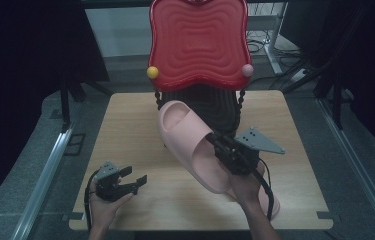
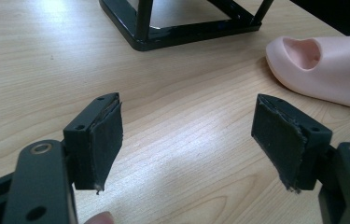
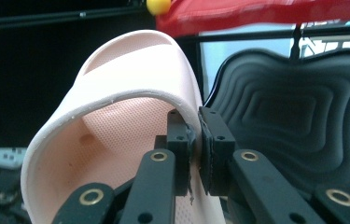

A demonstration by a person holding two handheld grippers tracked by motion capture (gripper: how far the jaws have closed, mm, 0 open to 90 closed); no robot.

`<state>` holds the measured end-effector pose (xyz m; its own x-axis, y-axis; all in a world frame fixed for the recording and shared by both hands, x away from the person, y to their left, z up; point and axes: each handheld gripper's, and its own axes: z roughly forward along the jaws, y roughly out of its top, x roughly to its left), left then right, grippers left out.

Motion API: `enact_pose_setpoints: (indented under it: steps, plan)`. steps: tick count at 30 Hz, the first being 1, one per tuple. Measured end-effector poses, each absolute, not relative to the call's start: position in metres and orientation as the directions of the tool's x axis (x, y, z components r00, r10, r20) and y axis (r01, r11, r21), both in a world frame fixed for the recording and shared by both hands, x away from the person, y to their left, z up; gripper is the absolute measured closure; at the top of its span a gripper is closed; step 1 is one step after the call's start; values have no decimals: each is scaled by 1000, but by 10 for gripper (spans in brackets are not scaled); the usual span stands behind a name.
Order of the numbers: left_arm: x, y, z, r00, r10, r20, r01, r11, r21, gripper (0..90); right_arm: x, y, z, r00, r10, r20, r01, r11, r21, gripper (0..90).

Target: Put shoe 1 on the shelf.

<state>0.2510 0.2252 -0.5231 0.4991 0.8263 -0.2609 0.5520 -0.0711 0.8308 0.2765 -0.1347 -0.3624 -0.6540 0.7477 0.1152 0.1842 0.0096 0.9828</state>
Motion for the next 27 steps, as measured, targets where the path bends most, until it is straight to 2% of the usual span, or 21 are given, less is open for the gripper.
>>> enact_pose_setpoints:
  steps: [27]
  plan:
    - [253, 230, -527, 499, 821, -277, 561, -62, 826, 250, 319, -107, -297, -603, 794, 80, 113, -14, 993, 833]
